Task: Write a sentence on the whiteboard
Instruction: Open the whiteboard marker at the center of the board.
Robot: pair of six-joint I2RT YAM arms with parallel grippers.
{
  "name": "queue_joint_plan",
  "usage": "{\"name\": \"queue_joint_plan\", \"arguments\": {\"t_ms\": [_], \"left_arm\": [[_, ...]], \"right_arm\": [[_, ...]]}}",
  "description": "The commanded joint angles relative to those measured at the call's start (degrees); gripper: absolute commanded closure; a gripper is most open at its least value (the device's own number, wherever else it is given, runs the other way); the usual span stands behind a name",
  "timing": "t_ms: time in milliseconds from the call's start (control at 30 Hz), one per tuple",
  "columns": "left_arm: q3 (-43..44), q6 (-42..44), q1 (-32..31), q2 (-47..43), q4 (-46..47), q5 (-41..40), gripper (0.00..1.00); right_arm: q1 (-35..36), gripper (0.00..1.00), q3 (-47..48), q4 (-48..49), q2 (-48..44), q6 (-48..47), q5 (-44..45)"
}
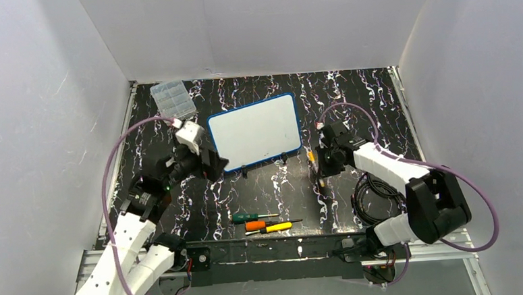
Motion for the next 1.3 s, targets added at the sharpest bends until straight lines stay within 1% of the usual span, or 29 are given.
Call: {"name": "queue_joint_plan", "arguments": {"t_ms": [0, 67, 100, 133, 233, 333, 433, 633, 733, 900, 933, 967, 1000, 1033, 1067, 1100, 1200, 1233, 1267], "left_arm": [[-3.27, 9.68, -10.54, -3.6, 3.32, 8.15, 0.08], [-4.77, 12.82, -17.66, -3.98, 3.51, 9.29, 0.09], [-5.45, 14.12, -22.09, -3.72, 3.47, 8.93, 0.09], [-6.0, 15.23, -25.12, -3.24, 3.2, 8.16, 0.09], [-6.57, 18.05, -34.52, -0.96, 1.5, 2.71, 0.09], [-6.59, 20.74, -43.05, 1.91, -0.46, -2.75, 0.09], [-6.15, 22.66, -49.4, 3.95, -2.51, -8.61, 0.1], [-7.17, 25.24, -57.15, 4.6, -2.77, -17.35, 0.1], [-7.07, 25.35, -58.91, 5.7, -2.73, -18.1, 0.11], [-6.66, 25.0, -60.38, 6.8, -2.67, -18.7, 0.16], [-6.59, 24.82, -60.48, 6.97, -2.71, -18.25, 0.2], [-6.38, 24.61, -60.51, 7.27, -2.77, -17.95, 0.28], [-6.13, 24.36, -60.63, 7.61, -2.94, -17.77, 0.37], [-5.72, 24.07, -60.75, 8.04, -3.34, -17.55, 0.49], [-5.31, 23.67, -60.82, 8.53, -3.72, -17.36, 0.58], [-4.84, 23.39, -60.9, 9.02, -4.1, -17.05, 0.64], [-3.55, 22.34, -60.95, 10.64, -5.1, -16.05, 0.91], [-3.19, 21.64, -60.95, 11.03, -5.41, -15.9, 0.99], [-2.86, 20.91, -60.95, 11.28, -5.75, -16.11, 1.0]], "right_arm": [[3.57, 0.99, 6.03, -9.21, -4.26, -3.93, -20.65], [6.99, 0.99, 7.19, -12.54, -4.79, -4.33, -24.97], [8.82, 0.99, 7.61, -13.63, -5.18, -4.37, -26.69], [10.71, 0.99, 7.97, -14.45, -5.64, -4.27, -28.18], [16.51, 0.99, 8.93, -15.07, -7.34, -2.81, -33.67], [19.9, 0.99, 10.26, -15.39, -8.6, -1.31, -39.95], [22.26, 0.99, 11.49, -16.15, -9.71, -0.86, -42.96], [24.48, 0.99, 12.94, -20.17, -8.66, -4.03, -46.23], [25.82, 0.99, 14.62, -23.14, -6.32, -6.93, -47.11], [27.35, 0.99, 16.83, -24.76, -4.11, -8.99, -46.89], [27.43, 0.99, 17.21, -24.7, -3.95, -9.18, -47.41], [27.42, 0.99, 17.36, -24.41, -3.92, -9.2, -47.98], [27.51, 0.99, 17.53, -24.0, -3.91, -9.2, -48.45], [27.53, 0.99, 17.79, -23.68, -3.98, -9.21, -48.84], [27.53, 0.99, 17.97, -23.41, -4.12, -9.14, -48.89], [27.53, 0.99, 18.19, -23.24, -4.24, -9.01, -48.77], [27.5, 0.99, 18.62, -22.26, -4.88, -8.21, -47.66], [27.49, 0.97, 18.62, -21.68, -5.27, -7.67, -47.04], [27.46, 0.89, 18.62, -21.17, -5.64, -7.11, -45.55]]}}
